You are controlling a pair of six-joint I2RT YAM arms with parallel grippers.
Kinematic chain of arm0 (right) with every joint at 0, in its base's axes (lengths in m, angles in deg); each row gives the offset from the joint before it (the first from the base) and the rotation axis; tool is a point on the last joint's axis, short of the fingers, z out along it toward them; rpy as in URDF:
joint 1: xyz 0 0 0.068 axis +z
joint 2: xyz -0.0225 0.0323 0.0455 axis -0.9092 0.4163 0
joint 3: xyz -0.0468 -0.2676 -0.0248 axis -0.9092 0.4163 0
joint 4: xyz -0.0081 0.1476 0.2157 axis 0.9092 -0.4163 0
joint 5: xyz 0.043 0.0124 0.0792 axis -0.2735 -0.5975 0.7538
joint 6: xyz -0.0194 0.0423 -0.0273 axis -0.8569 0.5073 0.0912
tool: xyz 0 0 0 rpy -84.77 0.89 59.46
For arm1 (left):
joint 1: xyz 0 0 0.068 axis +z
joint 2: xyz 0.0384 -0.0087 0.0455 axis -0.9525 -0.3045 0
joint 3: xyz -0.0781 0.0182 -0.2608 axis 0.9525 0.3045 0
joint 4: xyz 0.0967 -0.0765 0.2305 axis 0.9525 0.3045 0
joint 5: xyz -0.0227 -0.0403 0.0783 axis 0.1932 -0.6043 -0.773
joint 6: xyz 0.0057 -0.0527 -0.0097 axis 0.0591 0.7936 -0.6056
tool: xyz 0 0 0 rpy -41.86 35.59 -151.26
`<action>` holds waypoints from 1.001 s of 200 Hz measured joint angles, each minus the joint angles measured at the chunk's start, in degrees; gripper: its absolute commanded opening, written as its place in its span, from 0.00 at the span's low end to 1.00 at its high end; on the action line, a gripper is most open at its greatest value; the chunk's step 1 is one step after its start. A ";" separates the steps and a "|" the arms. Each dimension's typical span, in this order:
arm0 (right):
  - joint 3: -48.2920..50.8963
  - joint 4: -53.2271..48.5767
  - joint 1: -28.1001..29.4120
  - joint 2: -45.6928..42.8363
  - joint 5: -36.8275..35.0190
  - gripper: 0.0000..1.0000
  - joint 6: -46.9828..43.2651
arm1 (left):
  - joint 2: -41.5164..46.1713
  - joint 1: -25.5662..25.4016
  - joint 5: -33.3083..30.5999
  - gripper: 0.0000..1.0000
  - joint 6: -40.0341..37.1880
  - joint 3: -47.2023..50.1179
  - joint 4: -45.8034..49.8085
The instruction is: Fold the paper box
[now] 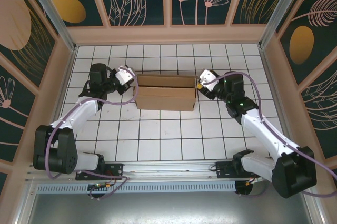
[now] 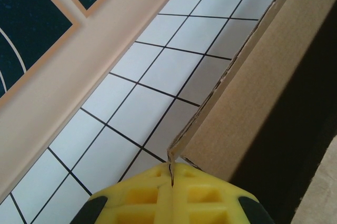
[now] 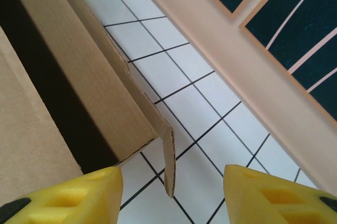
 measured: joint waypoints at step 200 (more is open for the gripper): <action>-18.73 -12.87 13.35 8.63 2.29 0.99 -5.97 | 0.13 0.07 0.42 0.00 0.39 0.33 1.05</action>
